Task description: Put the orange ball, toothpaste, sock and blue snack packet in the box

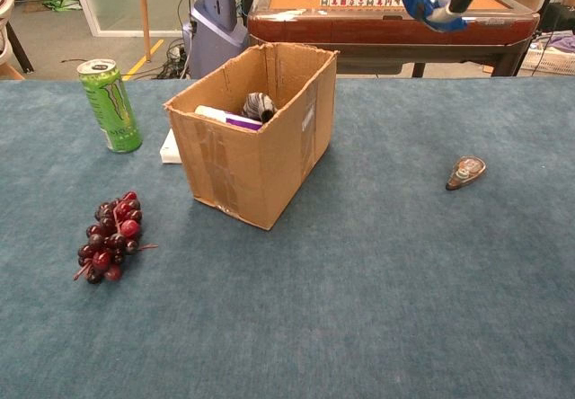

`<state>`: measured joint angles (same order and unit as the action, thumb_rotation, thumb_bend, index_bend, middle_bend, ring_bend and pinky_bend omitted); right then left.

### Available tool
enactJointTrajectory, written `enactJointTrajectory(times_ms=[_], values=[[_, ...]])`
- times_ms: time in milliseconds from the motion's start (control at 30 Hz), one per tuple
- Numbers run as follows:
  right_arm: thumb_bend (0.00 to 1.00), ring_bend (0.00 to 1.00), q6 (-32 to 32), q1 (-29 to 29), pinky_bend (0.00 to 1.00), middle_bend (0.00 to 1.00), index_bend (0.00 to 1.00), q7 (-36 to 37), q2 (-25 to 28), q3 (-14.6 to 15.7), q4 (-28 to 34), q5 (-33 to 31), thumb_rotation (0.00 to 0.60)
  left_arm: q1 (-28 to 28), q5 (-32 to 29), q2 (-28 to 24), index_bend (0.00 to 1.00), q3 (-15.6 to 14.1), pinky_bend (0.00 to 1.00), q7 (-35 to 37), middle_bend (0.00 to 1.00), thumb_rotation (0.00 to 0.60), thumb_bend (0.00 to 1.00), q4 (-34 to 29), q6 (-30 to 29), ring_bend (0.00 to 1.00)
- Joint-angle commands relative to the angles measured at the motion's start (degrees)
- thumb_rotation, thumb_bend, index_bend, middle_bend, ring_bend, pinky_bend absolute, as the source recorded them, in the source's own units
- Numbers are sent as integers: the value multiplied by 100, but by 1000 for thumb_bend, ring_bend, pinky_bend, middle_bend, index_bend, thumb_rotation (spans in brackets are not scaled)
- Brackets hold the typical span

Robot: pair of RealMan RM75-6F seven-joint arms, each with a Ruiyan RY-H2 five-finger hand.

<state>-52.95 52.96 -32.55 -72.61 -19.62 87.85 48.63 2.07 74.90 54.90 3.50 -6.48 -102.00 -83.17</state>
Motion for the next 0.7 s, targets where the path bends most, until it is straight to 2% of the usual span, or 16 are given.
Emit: enactJointTrajectory(times_ms=[33, 133, 333, 500, 567, 600, 667, 700], values=[[374, 1000, -265, 208, 1000, 1000, 593, -295, 184, -127, 609, -8, 600, -5, 4, -1, 508, -3, 607, -4, 460, 600, 262, -2, -7, 416], [374, 1000, -378, 310, 1000, 1000, 593, -399, 158, -106, 919, 181, 600, -8, 12, -6, 509, -2, 607, 4, 460, 600, 262, -5, -16, 416], [374, 1000, -572, 504, 1000, 1000, 593, -669, -95, 133, 1404, 808, 600, -18, 23, -17, 509, -2, 607, 23, 460, 600, 261, -16, -33, 416], [369, 1000, -700, 614, 1000, 1000, 593, -783, -498, 334, 1385, 1237, 600, -33, 47, -23, 508, -5, 607, 26, 460, 600, 262, -43, -67, 416], [284, 1000, -698, 663, 1000, 1000, 586, -793, -669, 379, 1307, 1278, 600, -37, 54, -30, 509, -7, 607, 32, 460, 600, 262, -50, -72, 416], [191, 1000, -671, 686, 1000, 1000, 565, -786, -727, 397, 1273, 1283, 600, -40, 56, -34, 509, -6, 607, 38, 460, 600, 261, -52, -77, 416], [37, 1000, -606, 730, 1000, 1000, 485, -768, -818, 431, 1204, 1281, 600, -46, 66, -43, 509, -4, 607, 63, 460, 600, 262, -56, -89, 416], [10, 1000, -596, 743, 1000, 1000, 448, -771, -848, 438, 1176, 1275, 600, -49, 70, -46, 509, -3, 607, 73, 460, 600, 262, -55, -94, 416]])
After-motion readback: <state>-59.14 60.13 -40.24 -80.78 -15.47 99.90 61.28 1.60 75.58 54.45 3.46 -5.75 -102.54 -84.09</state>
